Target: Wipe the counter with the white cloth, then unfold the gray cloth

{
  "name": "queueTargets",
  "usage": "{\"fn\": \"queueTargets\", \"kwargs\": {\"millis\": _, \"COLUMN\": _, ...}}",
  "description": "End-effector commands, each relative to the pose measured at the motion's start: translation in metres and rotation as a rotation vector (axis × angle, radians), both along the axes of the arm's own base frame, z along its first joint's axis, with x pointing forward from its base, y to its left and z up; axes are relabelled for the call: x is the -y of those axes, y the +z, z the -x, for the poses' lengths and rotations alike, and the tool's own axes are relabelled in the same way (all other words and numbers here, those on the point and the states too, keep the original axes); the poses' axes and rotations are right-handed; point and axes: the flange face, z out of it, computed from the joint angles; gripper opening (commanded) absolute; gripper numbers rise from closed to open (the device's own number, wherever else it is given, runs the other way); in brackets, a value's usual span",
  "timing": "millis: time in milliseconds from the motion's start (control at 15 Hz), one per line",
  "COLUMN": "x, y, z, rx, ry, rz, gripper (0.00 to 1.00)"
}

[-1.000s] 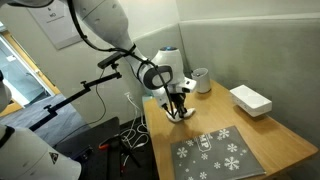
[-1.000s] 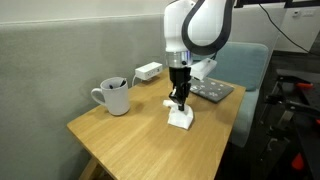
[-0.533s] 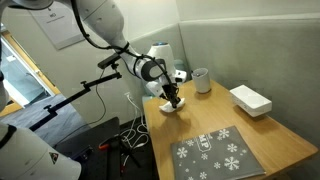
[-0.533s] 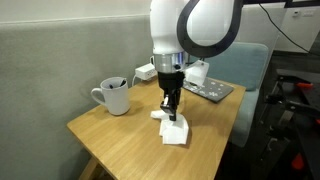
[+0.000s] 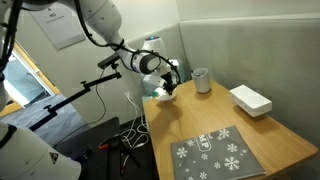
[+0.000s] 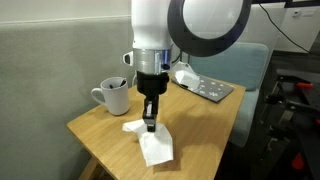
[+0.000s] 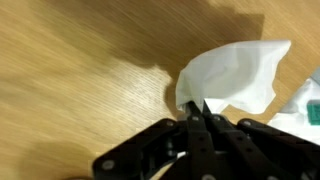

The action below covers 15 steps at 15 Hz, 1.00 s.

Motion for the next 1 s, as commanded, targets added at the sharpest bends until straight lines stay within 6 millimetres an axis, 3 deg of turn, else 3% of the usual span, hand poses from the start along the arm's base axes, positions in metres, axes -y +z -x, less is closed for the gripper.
{"fn": "queueTargets", "kwargs": {"millis": 0, "x": -0.019, "y": 0.000, "z": -0.004, "rx": 0.071, "ry": 0.136, "rz": -0.065, "gripper": 0.01}}
{"fn": "queueTargets", "kwargs": {"millis": 267, "x": -0.035, "y": 0.000, "z": -0.002, "rx": 0.083, "ry": 0.227, "rz": -0.138, "gripper": 0.01}}
{"fn": "queueTargets", "kwargs": {"millis": 333, "x": -0.035, "y": 0.000, "z": -0.001, "rx": 0.070, "ry": 0.229, "rz": -0.140, "gripper": 0.27}}
{"fn": "queueTargets", "kwargs": {"millis": 533, "x": -0.033, "y": 0.005, "z": 0.003, "rx": 0.067, "ry": 0.207, "rz": -0.122, "gripper": 0.41}}
{"fn": "queueTargets", "kwargs": {"millis": 933, "x": -0.033, "y": 0.009, "z": 0.006, "rx": 0.061, "ry": 0.207, "rz": -0.109, "gripper": 0.87}}
